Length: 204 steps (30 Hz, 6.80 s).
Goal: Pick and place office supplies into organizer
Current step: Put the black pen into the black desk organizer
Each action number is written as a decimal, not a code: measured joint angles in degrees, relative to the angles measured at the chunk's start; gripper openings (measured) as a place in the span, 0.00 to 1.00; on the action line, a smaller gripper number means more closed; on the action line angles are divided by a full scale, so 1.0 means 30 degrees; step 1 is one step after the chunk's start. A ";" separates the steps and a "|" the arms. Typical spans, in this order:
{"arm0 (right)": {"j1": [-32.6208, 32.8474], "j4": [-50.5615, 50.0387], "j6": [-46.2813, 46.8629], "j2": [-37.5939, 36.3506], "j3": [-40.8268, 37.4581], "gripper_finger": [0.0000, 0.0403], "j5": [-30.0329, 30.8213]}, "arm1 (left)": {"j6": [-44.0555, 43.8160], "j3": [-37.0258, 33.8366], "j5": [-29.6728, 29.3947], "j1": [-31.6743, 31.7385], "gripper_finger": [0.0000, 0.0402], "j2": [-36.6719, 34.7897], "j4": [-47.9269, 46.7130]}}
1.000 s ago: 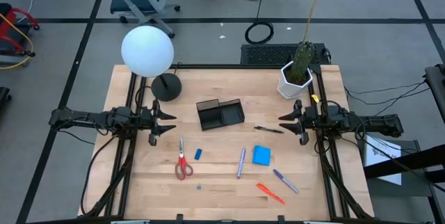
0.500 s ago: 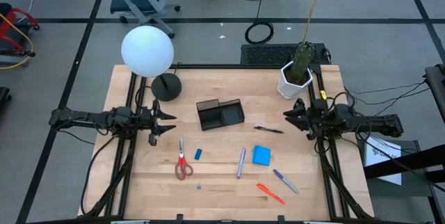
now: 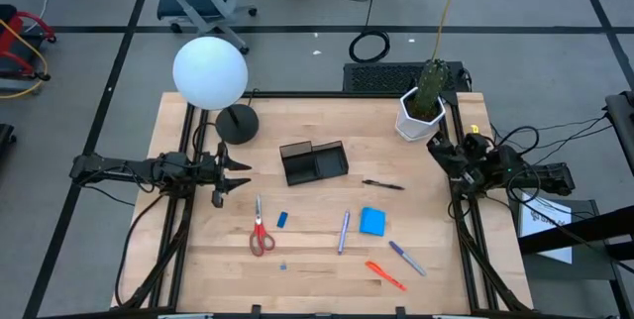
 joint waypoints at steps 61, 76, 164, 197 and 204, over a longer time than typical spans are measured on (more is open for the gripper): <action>-0.0003 0.2977 -0.4746 0.7961 0.8949 0.29 0.5560 | -1.6753 0.0930 -0.3718 0.0007 0.42 0.0284 1.2240; -0.0003 -1.3378 -0.5690 1.1942 1.9776 0.29 0.5288 | -1.1431 0.8934 -0.4129 0.0022 0.42 0.5918 0.9684; -0.2160 -2.4660 -0.9486 3.1865 1.7034 0.29 -0.1192 | -0.7404 1.7491 -0.4694 0.0064 0.42 1.1642 0.3242; -0.3261 -2.4424 -0.8999 3.0822 1.6901 0.06 -0.2499 | -0.6687 1.7487 -0.5251 0.0058 0.42 1.1642 0.3147; -0.4255 -2.4432 -0.8540 2.8165 1.6874 0.05 -0.3637 | -0.6288 1.7484 -0.5508 0.0062 0.42 1.1642 0.3147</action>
